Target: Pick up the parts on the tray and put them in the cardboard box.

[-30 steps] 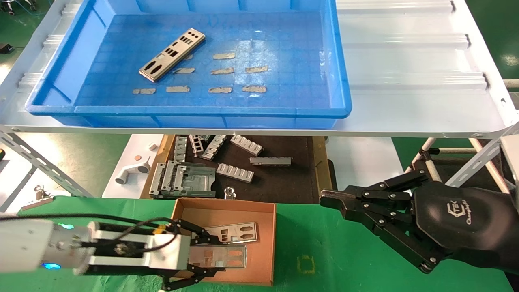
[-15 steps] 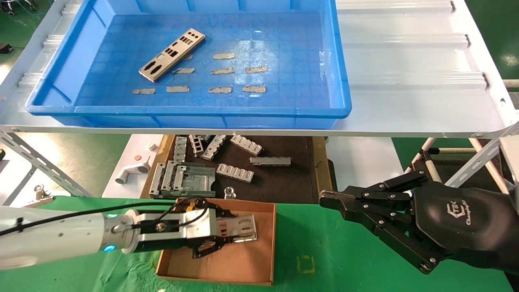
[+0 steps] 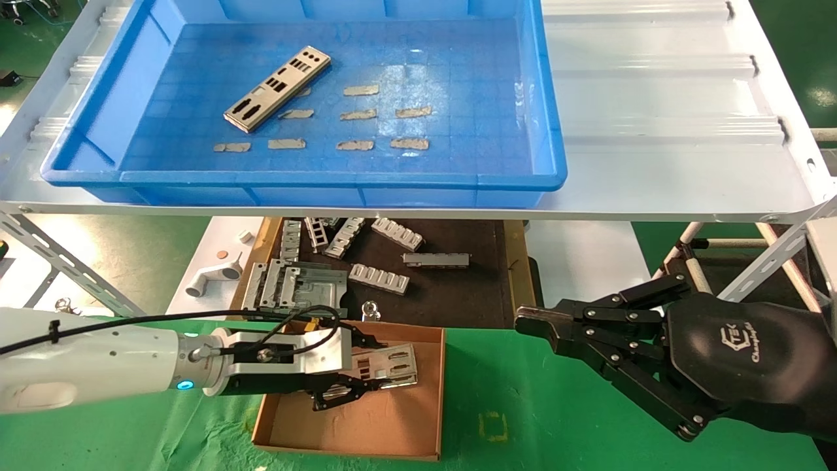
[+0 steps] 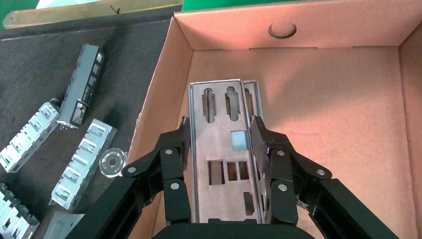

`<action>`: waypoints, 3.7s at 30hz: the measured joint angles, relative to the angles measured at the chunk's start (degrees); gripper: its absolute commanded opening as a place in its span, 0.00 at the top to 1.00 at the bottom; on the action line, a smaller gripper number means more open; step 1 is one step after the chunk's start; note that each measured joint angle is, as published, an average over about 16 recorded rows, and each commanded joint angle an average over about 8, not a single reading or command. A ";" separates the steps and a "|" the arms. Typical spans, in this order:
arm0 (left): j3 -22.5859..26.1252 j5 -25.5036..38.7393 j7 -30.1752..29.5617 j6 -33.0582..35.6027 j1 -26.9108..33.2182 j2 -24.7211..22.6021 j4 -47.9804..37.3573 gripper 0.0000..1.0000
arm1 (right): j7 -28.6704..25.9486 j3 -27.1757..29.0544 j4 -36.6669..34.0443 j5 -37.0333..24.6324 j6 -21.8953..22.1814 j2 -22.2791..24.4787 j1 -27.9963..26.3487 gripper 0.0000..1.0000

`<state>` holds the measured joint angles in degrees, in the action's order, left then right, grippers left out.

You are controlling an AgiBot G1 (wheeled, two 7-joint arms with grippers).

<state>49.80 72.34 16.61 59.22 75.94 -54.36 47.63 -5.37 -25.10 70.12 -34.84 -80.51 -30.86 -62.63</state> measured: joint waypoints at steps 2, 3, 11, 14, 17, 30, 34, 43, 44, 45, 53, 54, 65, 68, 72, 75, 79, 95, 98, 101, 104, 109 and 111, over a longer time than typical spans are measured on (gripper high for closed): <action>-0.18 -0.56 0.17 0.98 0.35 0.06 -0.59 0.00 | 0.00 0.00 0.00 0.00 0.00 0.00 0.00 1.00; -0.28 -0.88 0.21 1.53 0.50 0.15 -0.80 0.00 | 0.00 0.00 0.00 0.00 0.00 0.00 0.00 1.00; -1.53 -4.50 -0.37 6.70 1.15 1.67 -1.28 0.00 | 0.00 0.00 0.00 0.00 0.00 0.00 0.00 0.68; -2.37 -6.05 -1.01 8.53 1.02 2.45 -0.82 0.00 | 0.00 0.00 0.00 0.00 0.00 0.00 0.00 0.31; -3.42 -7.50 -1.86 10.07 0.68 3.25 -0.10 0.00 | 0.00 0.00 0.00 0.00 0.00 0.00 0.00 0.00; -9.78 -12.62 -7.13 13.86 -2.37 6.65 5.19 0.00 | 0.00 0.00 0.00 0.00 0.00 0.00 0.00 0.00; -11.90 -14.20 -8.92 14.98 -3.44 7.78 7.02 0.00 | 0.00 0.00 0.00 0.00 0.00 0.00 0.00 0.00; -16.67 -17.74 -12.94 17.48 -5.82 10.29 11.14 0.00 | 0.00 0.00 0.00 0.00 0.00 0.00 0.00 0.00; -17.19 -18.13 -13.38 17.76 -6.08 10.57 11.60 0.00 | 0.00 0.00 0.00 0.00 0.00 0.00 0.00 0.00; -17.72 -18.53 -13.82 18.03 -6.34 10.85 12.05 0.00 | 0.00 0.00 0.00 0.00 0.00 0.00 0.00 0.00; -21.96 -21.68 -17.39 20.26 -8.46 13.09 15.72 0.00 | 0.00 0.00 0.00 0.00 0.00 0.00 0.00 0.00; -22.48 -22.07 -17.84 20.54 -8.73 13.37 16.17 0.00 | 0.00 0.00 0.00 0.00 0.00 0.00 0.00 0.00; -28.30 -26.40 -22.74 23.60 -11.64 16.44 21.21 0.00 | 0.00 0.00 0.00 0.00 0.00 0.00 0.00 0.00; -29.88 -27.57 -24.07 24.42 -12.42 17.28 22.57 0.00 | 0.00 0.00 0.00 0.00 0.00 0.00 0.00 0.00; -31.77 -28.99 -25.65 25.43 -13.37 18.28 24.21 0.00 | 0.00 0.00 0.00 0.00 0.00 0.00 0.00 0.00; -32.94 -29.88 -26.58 26.05 -13.96 18.90 25.23 0.00 | 0.00 0.00 -0.01 0.00 0.01 0.00 0.01 0.00; -33.99 -30.70 -27.40 26.62 -14.50 19.46 26.13 0.00 | 0.00 0.01 -0.01 0.01 0.01 0.00 0.01 0.00; -34.13 -30.79 -27.52 26.69 -14.58 19.52 26.22 0.00 | 0.00 0.01 -0.02 0.01 0.02 0.00 0.02 0.00; -34.04 -30.71 -27.47 26.63 -14.53 19.47 26.14 0.00 | 0.00 0.01 -0.02 0.01 0.02 0.00 0.02 0.00; -33.97 -30.64 -27.43 26.59 -14.49 19.43 26.08 0.00 | 0.00 0.01 -0.02 0.01 0.02 0.00 0.02 0.00; -33.91 -30.59 -27.40 26.55 -14.46 19.41 26.03 0.00 | 0.00 0.01 -0.02 0.01 0.02 0.00 0.02 0.00; -33.85 -30.53 -27.37 26.50 -14.43 19.38 25.98 0.00 | 0.00 0.01 -0.02 0.01 0.02 0.00 0.02 0.00; -33.83 -30.52 -27.36 26.49 -14.42 19.37 25.97 0.00 | 0.00 0.01 -0.02 0.01 0.02 0.00 0.02 0.00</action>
<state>15.98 41.82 -10.75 85.71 61.52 -34.99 73.60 -5.37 -25.09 70.10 -34.82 -80.49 -30.86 -62.61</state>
